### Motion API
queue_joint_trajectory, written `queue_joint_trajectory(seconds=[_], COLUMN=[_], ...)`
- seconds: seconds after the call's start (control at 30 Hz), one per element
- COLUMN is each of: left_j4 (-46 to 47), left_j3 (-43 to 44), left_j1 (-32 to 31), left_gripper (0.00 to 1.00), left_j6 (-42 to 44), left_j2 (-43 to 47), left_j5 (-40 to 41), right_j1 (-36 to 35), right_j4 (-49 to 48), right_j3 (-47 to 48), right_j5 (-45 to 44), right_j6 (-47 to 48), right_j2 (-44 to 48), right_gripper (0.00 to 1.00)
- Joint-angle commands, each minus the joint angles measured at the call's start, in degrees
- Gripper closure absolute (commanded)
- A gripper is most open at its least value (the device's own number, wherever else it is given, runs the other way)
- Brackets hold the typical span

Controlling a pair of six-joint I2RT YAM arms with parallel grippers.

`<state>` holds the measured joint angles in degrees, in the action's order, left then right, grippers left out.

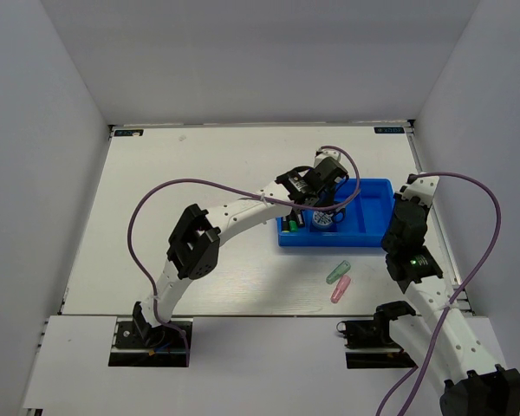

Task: Sort the stationery into containers
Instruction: Place the stationery into the container

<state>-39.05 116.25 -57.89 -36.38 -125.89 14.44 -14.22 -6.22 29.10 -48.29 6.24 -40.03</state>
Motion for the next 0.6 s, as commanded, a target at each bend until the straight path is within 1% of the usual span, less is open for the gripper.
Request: queue_joint_trajectory(seconds=[0.0,0.3,0.43,0.57], left_j4=[0.02,-0.06,-0.15,-0.15], left_j3=[2.05,2.05,2.06,2.14], left_j1=[-0.56,-0.38,-0.38,-0.38], left_gripper=[0.82,0.82,0.79,0.79], left_j6=[-0.53,-0.71,-0.71,-0.62], left_j2=[1.61,1.52,1.52,1.43], left_j5=[0.94,0.94,0.94,0.95], right_j1=[0.24,0.16,0.24,0.16], right_j4=[-3.89,-4.15,-4.24,-4.24], right_j3=[-0.36,-0.45,-0.45,-0.54], right_j5=[-1.8,-1.72,-1.81,-1.8], right_j6=[-0.26,-0.09,-0.09,-0.09], right_j2=[0.92,0.74,0.83,0.83], right_gripper=[0.68,0.68,0.68,0.68])
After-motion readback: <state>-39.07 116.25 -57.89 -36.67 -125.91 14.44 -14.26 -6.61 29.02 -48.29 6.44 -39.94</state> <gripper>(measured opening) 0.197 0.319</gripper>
